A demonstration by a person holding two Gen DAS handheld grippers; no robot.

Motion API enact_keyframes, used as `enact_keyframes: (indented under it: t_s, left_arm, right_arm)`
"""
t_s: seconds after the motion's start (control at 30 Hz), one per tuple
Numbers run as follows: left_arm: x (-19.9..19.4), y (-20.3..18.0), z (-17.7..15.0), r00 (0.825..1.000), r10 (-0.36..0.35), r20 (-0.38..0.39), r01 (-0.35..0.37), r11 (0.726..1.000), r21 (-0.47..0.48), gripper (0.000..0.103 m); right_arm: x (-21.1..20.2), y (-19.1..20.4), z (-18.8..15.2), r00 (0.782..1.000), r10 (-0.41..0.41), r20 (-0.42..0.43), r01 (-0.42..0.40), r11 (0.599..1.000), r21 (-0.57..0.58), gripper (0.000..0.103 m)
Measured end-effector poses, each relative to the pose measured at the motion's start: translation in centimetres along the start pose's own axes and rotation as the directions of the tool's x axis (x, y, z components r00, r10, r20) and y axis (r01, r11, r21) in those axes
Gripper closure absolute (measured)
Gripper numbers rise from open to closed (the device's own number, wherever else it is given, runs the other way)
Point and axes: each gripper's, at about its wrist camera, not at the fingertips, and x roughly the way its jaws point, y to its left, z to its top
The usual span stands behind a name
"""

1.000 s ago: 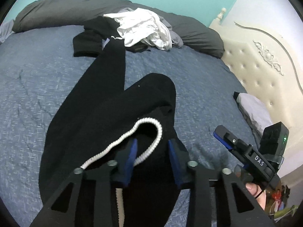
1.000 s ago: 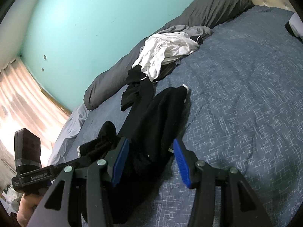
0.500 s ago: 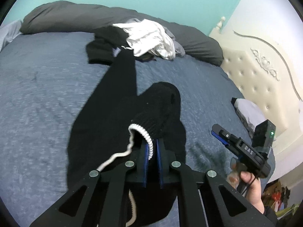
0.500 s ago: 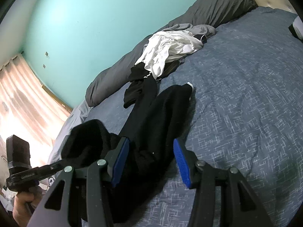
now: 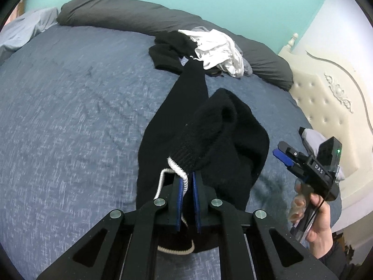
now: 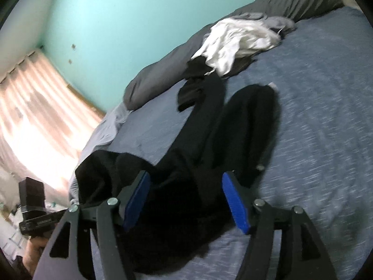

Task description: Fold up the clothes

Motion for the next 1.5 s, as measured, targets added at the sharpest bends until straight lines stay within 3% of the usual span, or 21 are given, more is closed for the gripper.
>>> enact_keyframes:
  t_s: [0.17, 0.37, 0.43, 0.47, 0.5, 0.57, 0.6, 0.83, 1.07, 1.17, 1.33, 1.5]
  left_arm:
    - [-1.0, 1.2, -0.7, 1.0, -0.011, -0.006, 0.011, 1.0, -0.001, 0.094]
    - [-1.9, 2.0, -1.4, 1.0, -0.027, -0.007, 0.027, 1.0, -0.001, 0.095]
    - [-2.2, 2.1, -1.5, 0.999, -0.033, -0.006, 0.033, 0.999, -0.002, 0.095]
    - [-2.4, 2.2, -1.6, 0.999, -0.036, -0.005, 0.036, 0.999, -0.004, 0.095]
    - [-2.7, 2.2, -1.6, 0.999, -0.04, -0.002, 0.04, 0.999, -0.006, 0.095]
    - [-3.3, 2.1, -1.7, 0.999, -0.047, 0.005, 0.047, 0.999, -0.006, 0.095]
    - [-3.6, 2.1, -1.7, 0.999, -0.05, 0.01, 0.05, 0.999, -0.006, 0.096]
    - [-6.1, 2.4, -1.0, 0.997, -0.05, 0.055, 0.05, 0.999, 0.0, 0.1]
    - [-6.7, 2.8, -1.0, 0.997, -0.053, 0.054, 0.054, 0.999, -0.008, 0.1]
    - [-6.6, 3.4, -1.3, 0.998, -0.054, 0.034, 0.055, 0.998, -0.025, 0.099]
    - [-7.2, 4.4, -1.6, 0.997, -0.067, 0.034, 0.07, 0.994, -0.087, 0.098]
    - [-7.4, 5.0, -1.5, 0.997, -0.062, 0.041, 0.066, 0.992, -0.11, 0.085]
  right_arm:
    - [1.9, 1.7, -1.9, 0.995, -0.007, -0.101, 0.001, 0.998, -0.057, 0.034]
    - [2.6, 4.2, -3.6, 0.989, 0.032, -0.147, -0.048, 0.994, -0.102, 0.034]
    - [2.8, 5.1, -3.7, 0.987, 0.039, -0.159, -0.061, 0.989, -0.134, 0.049]
    - [2.9, 5.5, -3.8, 0.985, 0.035, -0.167, -0.06, 0.988, -0.146, 0.073]
    - [3.1, 5.9, -3.7, 0.984, 0.032, -0.176, -0.06, 0.986, -0.158, 0.084]
    - [3.0, 7.0, -3.5, 0.984, 0.014, -0.18, -0.052, 0.977, -0.208, 0.098]
    - [2.9, 7.4, -3.4, 0.983, -0.004, -0.182, -0.039, 0.972, -0.232, 0.1]
    - [-3.9, 9.9, -0.3, 0.997, -0.001, -0.074, -0.02, 0.958, -0.285, 0.1]
    - [-8.8, 10.6, -1.4, 0.992, -0.05, -0.119, 0.0, 0.924, -0.382, 0.1]
    - [-8.9, 10.3, -3.7, 0.977, -0.078, -0.198, -0.012, 0.909, -0.416, 0.1]
    - [-8.4, 8.5, -7.6, 0.934, -0.156, -0.32, -0.003, 0.895, -0.445, 0.1]
    - [-8.4, 6.2, -10.1, 0.886, -0.233, -0.401, 0.027, 0.888, -0.459, 0.1]
